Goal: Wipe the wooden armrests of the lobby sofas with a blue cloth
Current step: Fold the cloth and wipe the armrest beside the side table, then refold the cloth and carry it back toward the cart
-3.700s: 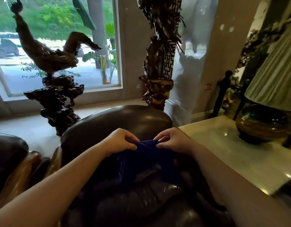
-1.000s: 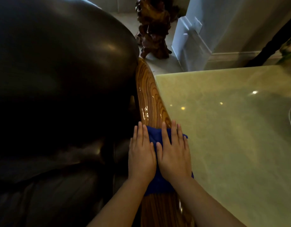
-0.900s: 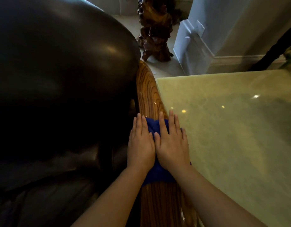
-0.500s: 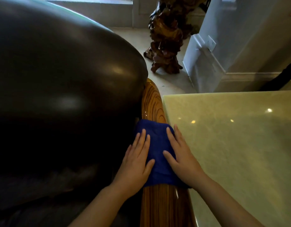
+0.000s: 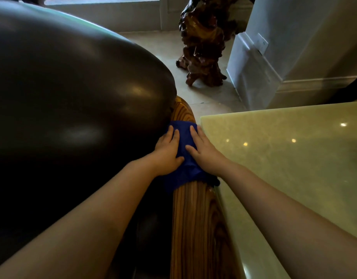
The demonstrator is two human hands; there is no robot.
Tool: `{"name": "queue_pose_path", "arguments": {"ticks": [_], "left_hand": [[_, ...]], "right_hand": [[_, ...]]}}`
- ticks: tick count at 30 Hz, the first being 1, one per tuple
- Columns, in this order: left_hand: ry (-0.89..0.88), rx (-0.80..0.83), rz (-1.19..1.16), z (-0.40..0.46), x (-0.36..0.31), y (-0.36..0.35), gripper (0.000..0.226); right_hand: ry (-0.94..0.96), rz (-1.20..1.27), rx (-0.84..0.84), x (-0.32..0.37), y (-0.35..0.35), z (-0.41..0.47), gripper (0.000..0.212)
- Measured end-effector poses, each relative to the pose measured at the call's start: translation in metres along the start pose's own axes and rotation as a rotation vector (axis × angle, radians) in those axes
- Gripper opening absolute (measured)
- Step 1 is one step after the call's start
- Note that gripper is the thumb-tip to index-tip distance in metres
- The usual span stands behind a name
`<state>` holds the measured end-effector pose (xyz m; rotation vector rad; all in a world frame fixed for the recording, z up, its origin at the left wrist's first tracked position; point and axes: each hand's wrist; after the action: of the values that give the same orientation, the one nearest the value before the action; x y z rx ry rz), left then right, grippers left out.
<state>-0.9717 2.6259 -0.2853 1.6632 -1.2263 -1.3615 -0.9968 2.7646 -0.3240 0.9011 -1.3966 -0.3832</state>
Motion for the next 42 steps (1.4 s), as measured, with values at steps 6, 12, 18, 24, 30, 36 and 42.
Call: {"name": "queue_pose_path", "arguments": {"ticks": [6,12,18,24,30,36,42], "left_hand": [[-0.011,-0.094,0.013,-0.002,0.0,0.0,0.08],[-0.078,-0.152,0.031,-0.048,-0.003,-0.013,0.076],[0.0,-0.172,-0.203,-0.121,-0.018,-0.019,0.042],[0.053,-0.184,-0.356,-0.159,-0.03,0.048,0.023],[0.026,-0.286,-0.344,-0.232,-0.048,0.176,0.025],[0.115,-0.367,-0.319,-0.335,-0.045,0.311,0.03],[0.188,-0.5,-0.266,-0.46,-0.018,0.41,0.03]], "right_hand": [[-0.017,0.029,-0.012,0.0,0.011,-0.001,0.062],[-0.037,-0.056,0.009,0.006,0.024,-0.065,0.075],[-0.043,-0.322,-0.005,0.031,0.031,-0.126,0.045],[-0.004,-0.214,-0.079,0.084,0.088,-0.138,0.021],[0.166,-0.093,-0.056,0.191,0.168,-0.167,0.021],[0.311,-0.093,0.002,0.336,0.225,-0.196,0.021],[0.558,-0.151,0.083,0.487,0.244,-0.235,0.02]]}}
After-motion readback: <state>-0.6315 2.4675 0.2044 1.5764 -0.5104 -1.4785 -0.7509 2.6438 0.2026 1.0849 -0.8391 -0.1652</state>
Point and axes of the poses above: each hand's wrist, its own z-axis towards the middle knuckle, its own y-axis out of the back of the hand, x = y × z, and after that the axes turned 11 degrees about -x, right-handed
